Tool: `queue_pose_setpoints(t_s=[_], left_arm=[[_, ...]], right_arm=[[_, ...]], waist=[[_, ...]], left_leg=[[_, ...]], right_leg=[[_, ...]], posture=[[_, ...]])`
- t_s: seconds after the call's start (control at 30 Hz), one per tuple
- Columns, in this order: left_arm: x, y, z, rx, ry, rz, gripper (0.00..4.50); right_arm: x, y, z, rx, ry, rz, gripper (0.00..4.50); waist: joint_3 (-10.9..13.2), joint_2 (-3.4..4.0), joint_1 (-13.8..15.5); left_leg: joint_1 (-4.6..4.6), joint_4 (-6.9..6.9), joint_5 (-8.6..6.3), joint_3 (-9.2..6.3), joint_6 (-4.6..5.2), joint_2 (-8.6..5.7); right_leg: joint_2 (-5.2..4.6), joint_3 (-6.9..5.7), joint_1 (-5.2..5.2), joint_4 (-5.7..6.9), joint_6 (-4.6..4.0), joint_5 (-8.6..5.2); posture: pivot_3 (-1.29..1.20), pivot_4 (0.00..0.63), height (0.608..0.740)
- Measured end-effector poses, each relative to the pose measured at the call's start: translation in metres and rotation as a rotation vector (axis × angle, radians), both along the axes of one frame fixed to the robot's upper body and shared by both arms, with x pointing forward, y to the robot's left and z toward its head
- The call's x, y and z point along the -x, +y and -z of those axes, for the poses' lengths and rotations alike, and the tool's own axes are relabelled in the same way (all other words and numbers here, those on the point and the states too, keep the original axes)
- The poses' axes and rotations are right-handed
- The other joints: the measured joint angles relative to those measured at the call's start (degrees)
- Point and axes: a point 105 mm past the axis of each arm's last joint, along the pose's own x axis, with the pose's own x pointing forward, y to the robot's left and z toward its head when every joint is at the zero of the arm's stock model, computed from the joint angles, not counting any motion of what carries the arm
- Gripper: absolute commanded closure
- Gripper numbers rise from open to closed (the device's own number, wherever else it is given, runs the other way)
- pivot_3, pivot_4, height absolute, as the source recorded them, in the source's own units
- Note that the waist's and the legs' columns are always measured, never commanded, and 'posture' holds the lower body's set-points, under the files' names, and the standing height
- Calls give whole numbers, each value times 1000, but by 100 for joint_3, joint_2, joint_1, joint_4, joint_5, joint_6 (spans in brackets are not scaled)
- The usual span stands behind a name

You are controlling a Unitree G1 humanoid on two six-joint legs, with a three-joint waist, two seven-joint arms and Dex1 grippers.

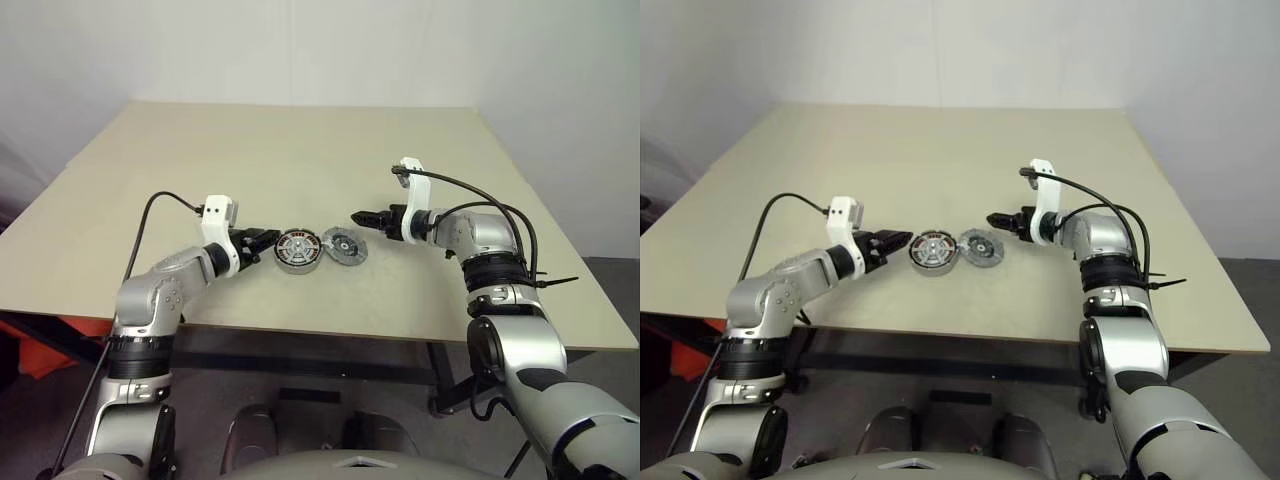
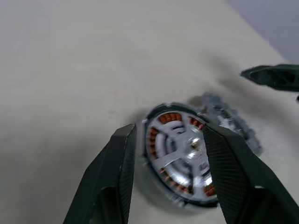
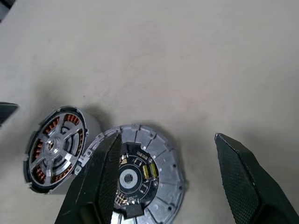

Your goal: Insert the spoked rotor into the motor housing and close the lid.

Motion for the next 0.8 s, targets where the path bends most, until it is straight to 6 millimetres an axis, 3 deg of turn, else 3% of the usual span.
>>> queue_pose_setpoints(t_s=[0.2,0.37,0.5,0.8], left_arm=[[-4,-9,12,133,115,9,2100],[-6,-8,17,109,167,-12,2100],[-8,-3,26,61,216,-50,2100],[-1,-7,16,115,163,-27,2100]], right_arm=[[12,10,10,-24,20,5,955],[13,11,5,-26,2,20,955],[13,13,2,-34,-10,25,955],[12,12,2,-32,-15,34,955]], waist=[[0,0,12],[-3,5,28],[-6,13,28],[-6,14,21]], left_leg=[[-5,-7,1,0,-1,-3],[12,-9,1,0,-1,-8],[86,-34,-1,-1,2,-10],[83,-66,11,-2,-17,-12]], right_leg=[[-1,0,-3,-5,0,0],[-6,0,13,-7,5,-3],[-6,1,75,-25,51,-29],[-6,0,69,-41,51,-31]], posture=[[0,0,740],[0,0,740],[0,0,740],[0,0,740]])
